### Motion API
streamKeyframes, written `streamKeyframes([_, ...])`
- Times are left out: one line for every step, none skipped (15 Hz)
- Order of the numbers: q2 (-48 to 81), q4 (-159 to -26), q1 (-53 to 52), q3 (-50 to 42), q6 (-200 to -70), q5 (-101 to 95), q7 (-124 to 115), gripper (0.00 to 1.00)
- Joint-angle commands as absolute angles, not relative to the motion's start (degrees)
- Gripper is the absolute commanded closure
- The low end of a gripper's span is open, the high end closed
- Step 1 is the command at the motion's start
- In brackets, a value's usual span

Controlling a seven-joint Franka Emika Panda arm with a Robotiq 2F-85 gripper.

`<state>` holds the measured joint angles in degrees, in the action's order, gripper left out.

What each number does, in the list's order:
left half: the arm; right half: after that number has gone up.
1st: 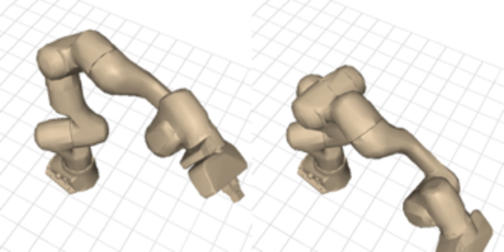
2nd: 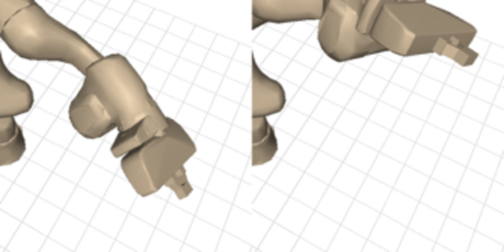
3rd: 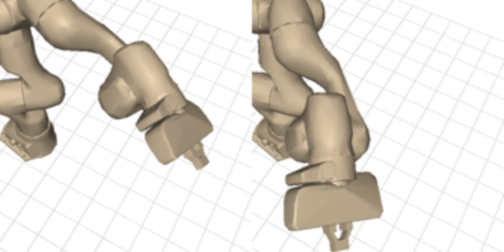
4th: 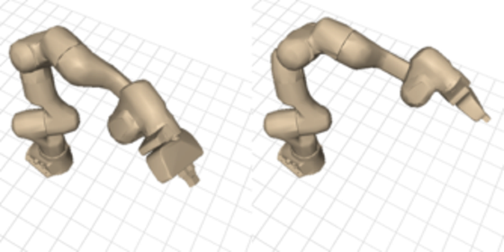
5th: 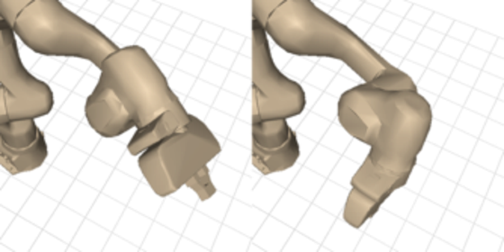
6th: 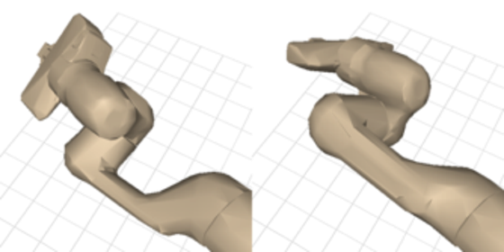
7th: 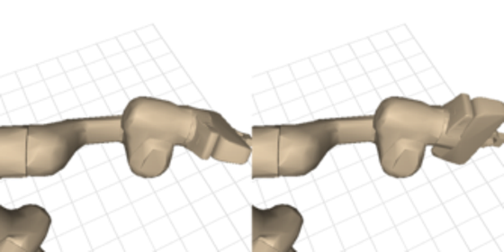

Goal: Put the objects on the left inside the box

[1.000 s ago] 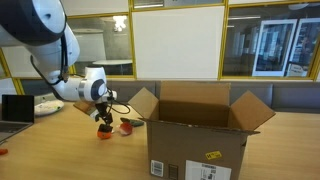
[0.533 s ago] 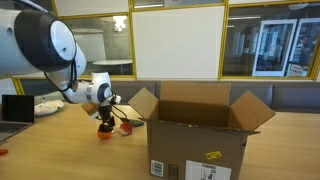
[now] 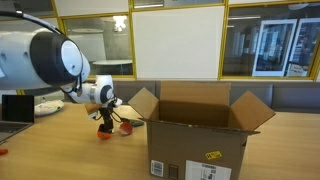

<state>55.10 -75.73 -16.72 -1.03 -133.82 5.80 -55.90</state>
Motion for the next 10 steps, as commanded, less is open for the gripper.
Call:
streamKeyframes([57.4, -71.3, -16.0, -0.3, -131.2, 7.5, -58.7, 0.00])
streamKeyframes([57.7, -71.3, -15.7, 0.1, -130.9, 7.9, -59.0, 0.00])
streamKeyframes([57.8, -71.1, -15.4, 0.4, -130.5, 8.3, -59.3, 0.00])
streamKeyframes([58.0, -71.0, -15.1, 0.7, -130.3, 8.9, -59.4, 0.00])
streamKeyframes([58.2, -70.8, -15.0, 0.8, -130.0, 9.3, -59.6, 0.00])
streamKeyframes([58.4, -70.7, -14.9, 1.0, -129.9, 9.6, -59.6, 0.00])
streamKeyframes([58.6, -70.5, -14.7, 1.1, -129.8, 9.9, -59.7, 0.00])
streamKeyframes([58.7, -70.6, -14.8, 1.2, -130.0, 9.9, -59.7, 0.00])
streamKeyframes([58.8, -70.5, -14.8, 1.3, -130.0, 9.9, -59.6, 0.14])
streamKeyframes([58.8, -70.6, -15.0, 1.3, -130.1, 9.7, -59.5, 0.25])
